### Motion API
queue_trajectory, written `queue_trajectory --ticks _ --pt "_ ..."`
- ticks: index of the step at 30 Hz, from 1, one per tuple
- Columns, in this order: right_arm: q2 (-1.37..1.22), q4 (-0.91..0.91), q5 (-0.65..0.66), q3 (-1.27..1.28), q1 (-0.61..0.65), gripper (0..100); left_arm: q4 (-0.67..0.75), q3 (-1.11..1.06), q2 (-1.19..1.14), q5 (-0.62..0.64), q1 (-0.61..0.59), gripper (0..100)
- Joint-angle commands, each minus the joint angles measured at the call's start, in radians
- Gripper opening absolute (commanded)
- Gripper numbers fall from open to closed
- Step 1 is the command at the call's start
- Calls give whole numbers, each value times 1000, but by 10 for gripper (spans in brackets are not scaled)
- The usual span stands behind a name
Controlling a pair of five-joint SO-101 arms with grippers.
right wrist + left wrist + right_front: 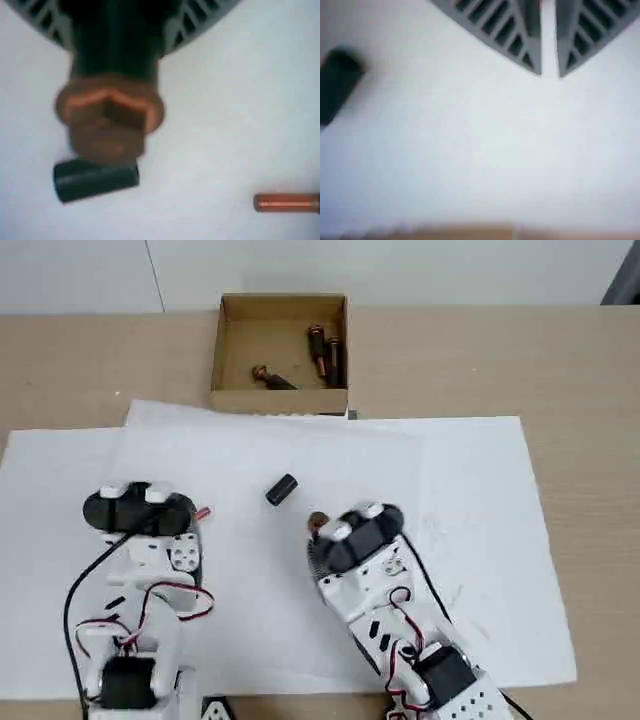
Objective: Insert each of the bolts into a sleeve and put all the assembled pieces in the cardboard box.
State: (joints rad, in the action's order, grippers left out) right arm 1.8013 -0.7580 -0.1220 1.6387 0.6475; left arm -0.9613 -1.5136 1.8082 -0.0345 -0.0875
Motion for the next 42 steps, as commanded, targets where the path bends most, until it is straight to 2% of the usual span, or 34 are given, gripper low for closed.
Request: queue_trajectory --ticks 1,6,10,18,27,33,42 --pt "7 -24 -72 -137 -18 2 0 -58 5 -55 -64 6" --pt "-13 -21 -71 -235 -21 2 2 -139 5 -72 -75 6" --pt "-160 -15 -75 -351 -21 2 3 -150 5 -69 -74 6" --pt "-766 127 -77 -781 -28 2 3 -150 5 -72 -74 6" --pt "-1400 239 -69 -1252 -182 3 3 -148 5 -72 -72 6" --pt "-1778 280 9 -1587 -222 3 3 -148 5 -72 -72 6" --pt "-2193 286 114 -2045 -223 3 -2 -148 5 -72 -72 6"
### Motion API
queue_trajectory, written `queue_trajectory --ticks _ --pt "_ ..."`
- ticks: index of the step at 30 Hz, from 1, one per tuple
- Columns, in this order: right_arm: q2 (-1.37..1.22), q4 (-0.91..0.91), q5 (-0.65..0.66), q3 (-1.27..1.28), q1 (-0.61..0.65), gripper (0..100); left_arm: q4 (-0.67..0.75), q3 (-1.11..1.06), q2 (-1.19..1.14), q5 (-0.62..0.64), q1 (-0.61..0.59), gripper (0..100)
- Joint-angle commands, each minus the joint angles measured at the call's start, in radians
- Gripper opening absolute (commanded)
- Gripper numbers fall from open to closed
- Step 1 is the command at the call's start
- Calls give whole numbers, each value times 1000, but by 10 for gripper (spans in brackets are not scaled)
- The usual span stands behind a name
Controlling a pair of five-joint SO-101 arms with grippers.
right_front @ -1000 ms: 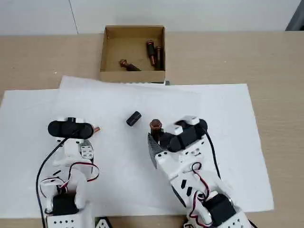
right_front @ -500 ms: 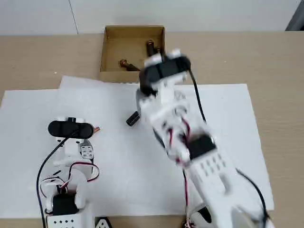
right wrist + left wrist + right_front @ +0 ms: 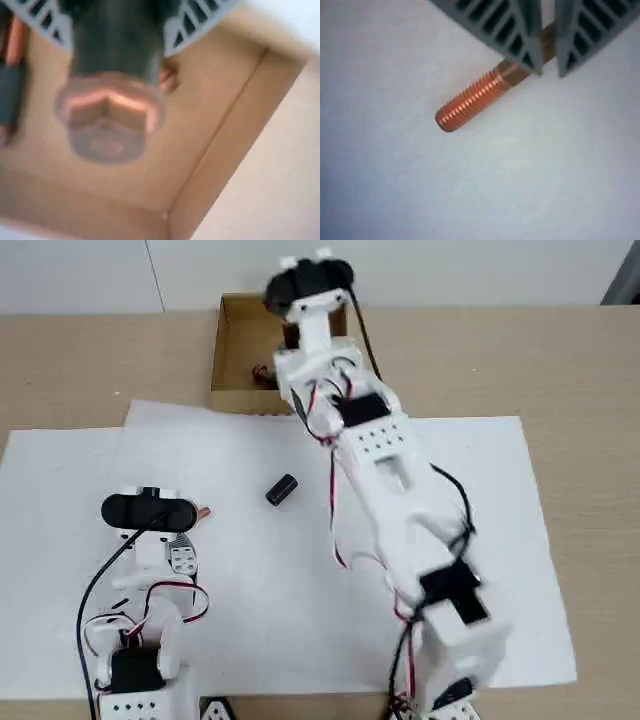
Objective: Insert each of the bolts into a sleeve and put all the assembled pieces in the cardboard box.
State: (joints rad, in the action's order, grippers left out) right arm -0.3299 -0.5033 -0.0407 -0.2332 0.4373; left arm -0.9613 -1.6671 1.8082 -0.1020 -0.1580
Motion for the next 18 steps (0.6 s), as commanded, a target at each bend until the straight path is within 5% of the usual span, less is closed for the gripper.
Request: queue_trajectory --ticks 1,12,18 --pt "-99 31 43 -210 -18 3 -2 5 5 -5 -2 6" --pt "-305 21 167 -333 -22 9 -2 5 5 -5 -2 6" --pt "-315 -41 189 -333 -22 162 -2 5 5 -5 -2 6"
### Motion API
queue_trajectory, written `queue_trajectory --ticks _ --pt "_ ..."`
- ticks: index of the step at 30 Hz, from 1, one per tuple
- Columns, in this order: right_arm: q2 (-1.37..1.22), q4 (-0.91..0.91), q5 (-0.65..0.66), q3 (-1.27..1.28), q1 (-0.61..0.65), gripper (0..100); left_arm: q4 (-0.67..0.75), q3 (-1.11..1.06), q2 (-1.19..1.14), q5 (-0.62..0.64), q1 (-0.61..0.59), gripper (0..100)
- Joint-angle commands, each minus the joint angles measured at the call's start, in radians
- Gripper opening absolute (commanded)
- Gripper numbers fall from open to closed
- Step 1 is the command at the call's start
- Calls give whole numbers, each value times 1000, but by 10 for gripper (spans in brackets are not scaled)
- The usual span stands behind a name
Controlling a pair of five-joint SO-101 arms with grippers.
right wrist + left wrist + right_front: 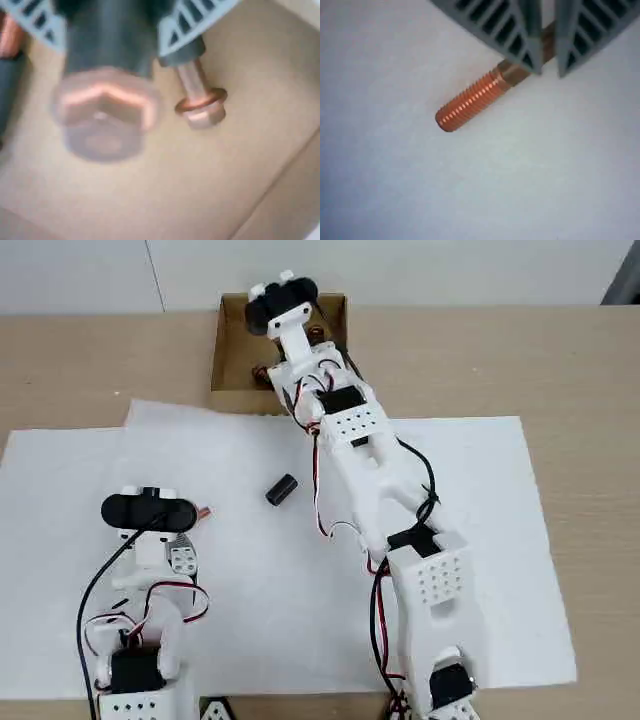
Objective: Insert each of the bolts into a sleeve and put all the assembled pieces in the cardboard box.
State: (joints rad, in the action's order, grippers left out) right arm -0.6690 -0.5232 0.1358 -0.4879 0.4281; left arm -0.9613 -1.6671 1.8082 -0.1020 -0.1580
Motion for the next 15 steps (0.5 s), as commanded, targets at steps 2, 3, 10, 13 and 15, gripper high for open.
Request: queue_trajectory --ticks 2,3,10,13,15 --pt "28 -30 12 -78 -13 157 -2 5 5 -5 -2 6" --pt "30 -28 12 -78 -13 149 -2 5 5 -5 -2 6" --pt "119 -114 9 -78 -16 59 -2 5 5 -5 0 6" --pt "174 -243 6 -78 -10 1 -2 7 5 -5 0 6" --pt "200 -323 -15 -78 -10 6 -2 7 5 -5 0 6"
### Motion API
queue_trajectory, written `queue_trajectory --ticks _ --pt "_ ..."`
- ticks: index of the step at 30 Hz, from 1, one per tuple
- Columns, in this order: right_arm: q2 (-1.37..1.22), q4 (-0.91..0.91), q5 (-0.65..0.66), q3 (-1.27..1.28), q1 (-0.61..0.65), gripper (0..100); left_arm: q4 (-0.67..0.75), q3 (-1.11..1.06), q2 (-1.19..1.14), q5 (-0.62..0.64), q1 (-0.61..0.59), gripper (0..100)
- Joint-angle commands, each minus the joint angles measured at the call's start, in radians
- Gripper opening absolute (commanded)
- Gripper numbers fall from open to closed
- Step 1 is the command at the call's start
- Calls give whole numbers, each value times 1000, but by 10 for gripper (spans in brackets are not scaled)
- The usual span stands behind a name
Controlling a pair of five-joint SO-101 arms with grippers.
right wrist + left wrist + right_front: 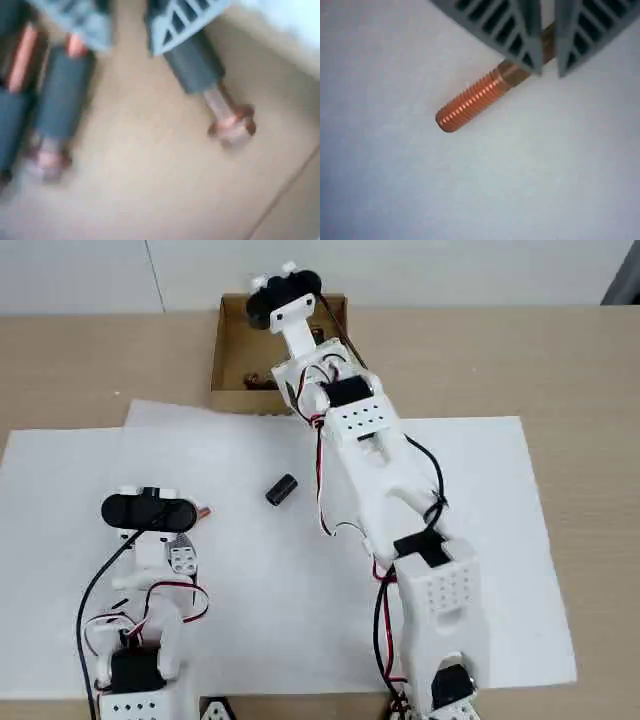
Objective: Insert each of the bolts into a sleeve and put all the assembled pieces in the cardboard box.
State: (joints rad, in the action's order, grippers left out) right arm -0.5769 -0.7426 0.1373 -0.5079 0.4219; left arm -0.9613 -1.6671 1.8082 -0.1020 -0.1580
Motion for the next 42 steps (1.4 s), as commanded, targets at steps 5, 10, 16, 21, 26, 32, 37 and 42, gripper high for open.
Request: queue_trajectory --ticks 5,10,16,21,26,32,37,42 --pt "168 -311 -147 -58 1 3 -2 7 5 -5 0 6" --pt "229 -472 -226 -58 1 3 -2 7 5 -5 0 6" --pt "292 -713 -287 -58 35 3 -2 7 5 -5 0 6" --pt "323 -897 -422 -58 65 4 -2 7 5 -5 0 6" --pt "328 -957 -545 -58 71 4 -2 7 5 -5 0 6" --pt "318 -955 -660 -58 102 6 -2 7 5 -5 0 6" --pt "291 -951 -758 -55 162 137 -2 7 5 -5 0 6" --pt "226 -937 -815 -57 193 226 -2 7 5 -5 0 6"
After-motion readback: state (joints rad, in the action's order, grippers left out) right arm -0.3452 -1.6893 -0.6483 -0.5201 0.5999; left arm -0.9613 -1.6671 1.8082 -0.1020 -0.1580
